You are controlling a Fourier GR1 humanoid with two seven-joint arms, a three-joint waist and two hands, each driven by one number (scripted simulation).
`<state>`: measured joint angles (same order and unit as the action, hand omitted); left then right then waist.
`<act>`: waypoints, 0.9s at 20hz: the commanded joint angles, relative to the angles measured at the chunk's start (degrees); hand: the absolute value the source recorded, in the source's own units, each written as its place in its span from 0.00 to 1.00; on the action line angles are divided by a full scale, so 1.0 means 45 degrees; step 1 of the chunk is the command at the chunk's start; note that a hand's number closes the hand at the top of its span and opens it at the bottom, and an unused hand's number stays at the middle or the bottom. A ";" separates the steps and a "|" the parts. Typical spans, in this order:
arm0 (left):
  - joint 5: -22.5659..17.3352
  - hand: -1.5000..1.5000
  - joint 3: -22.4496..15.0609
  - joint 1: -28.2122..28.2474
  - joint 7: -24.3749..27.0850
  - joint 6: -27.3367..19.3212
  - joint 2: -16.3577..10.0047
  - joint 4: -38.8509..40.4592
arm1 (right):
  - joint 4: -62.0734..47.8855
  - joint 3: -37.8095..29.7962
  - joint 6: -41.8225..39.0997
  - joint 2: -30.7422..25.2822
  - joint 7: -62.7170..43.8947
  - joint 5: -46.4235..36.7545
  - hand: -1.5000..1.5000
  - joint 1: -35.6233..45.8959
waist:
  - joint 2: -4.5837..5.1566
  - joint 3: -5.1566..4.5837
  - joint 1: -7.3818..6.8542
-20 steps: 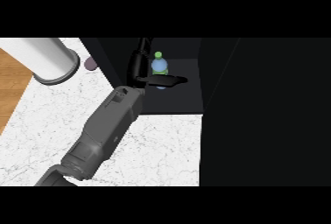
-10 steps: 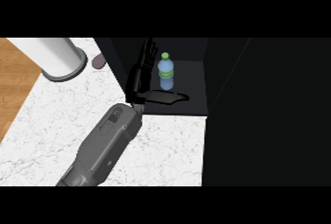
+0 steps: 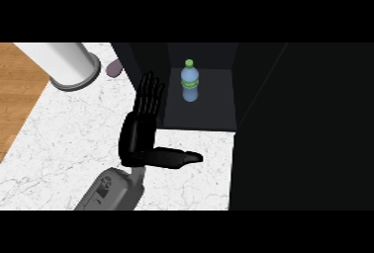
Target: Pick up the bottled water, place it into the cabinet and close the cabinet
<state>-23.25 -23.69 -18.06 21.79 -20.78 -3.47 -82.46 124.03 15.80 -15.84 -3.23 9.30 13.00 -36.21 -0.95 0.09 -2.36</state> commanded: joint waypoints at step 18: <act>-0.0672 0.00 0.0204 0.9609 -0.0075 0.0587 -0.4319 -1.0623 | 0.2182 0.3675 -0.2531 -0.2581 -0.1192 -0.3125 1.00 -0.0152 | 0.0110 -0.0043 0.0284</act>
<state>-23.88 -26.18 19.35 20.08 -20.10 -19.93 -125.77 132.04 23.27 -25.10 -14.12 6.61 2.60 -34.88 -0.49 -0.32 -1.23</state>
